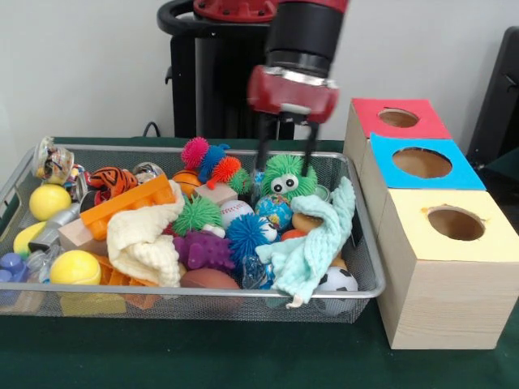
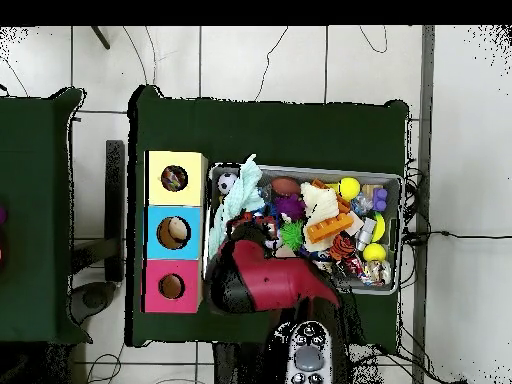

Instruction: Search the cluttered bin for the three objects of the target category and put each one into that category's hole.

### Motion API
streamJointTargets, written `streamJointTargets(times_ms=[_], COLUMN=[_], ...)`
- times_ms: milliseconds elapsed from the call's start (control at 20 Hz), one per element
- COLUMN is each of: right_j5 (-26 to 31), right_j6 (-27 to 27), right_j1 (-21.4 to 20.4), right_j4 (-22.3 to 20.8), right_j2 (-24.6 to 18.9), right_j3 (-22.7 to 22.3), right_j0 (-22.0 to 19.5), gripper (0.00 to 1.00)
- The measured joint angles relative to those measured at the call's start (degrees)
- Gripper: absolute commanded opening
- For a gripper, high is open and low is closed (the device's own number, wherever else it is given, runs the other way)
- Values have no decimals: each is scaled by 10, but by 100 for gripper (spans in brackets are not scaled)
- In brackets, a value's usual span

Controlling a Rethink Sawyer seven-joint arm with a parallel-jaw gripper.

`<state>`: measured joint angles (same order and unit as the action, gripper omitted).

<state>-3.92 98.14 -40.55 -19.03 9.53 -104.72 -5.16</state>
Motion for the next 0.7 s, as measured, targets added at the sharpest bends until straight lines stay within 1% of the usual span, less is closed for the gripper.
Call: streamJointTargets(times_ms=[150, 250, 400, 550, 700], right_j5=[0, 0, 1, 13, 44], right_j6=[0, 0, 0, 0, 0], right_j1=[4, 7, 14, 19, 20], right_j4=[-26, -38, -49, -49, -49], right_j2=[-13, -20, -27, -34, -52], right_j3=[0, 0, -1, -2, -6], right_j0=[-46, -68, -86, -92, -99], gripper=[100, 100, 100, 100, 100])
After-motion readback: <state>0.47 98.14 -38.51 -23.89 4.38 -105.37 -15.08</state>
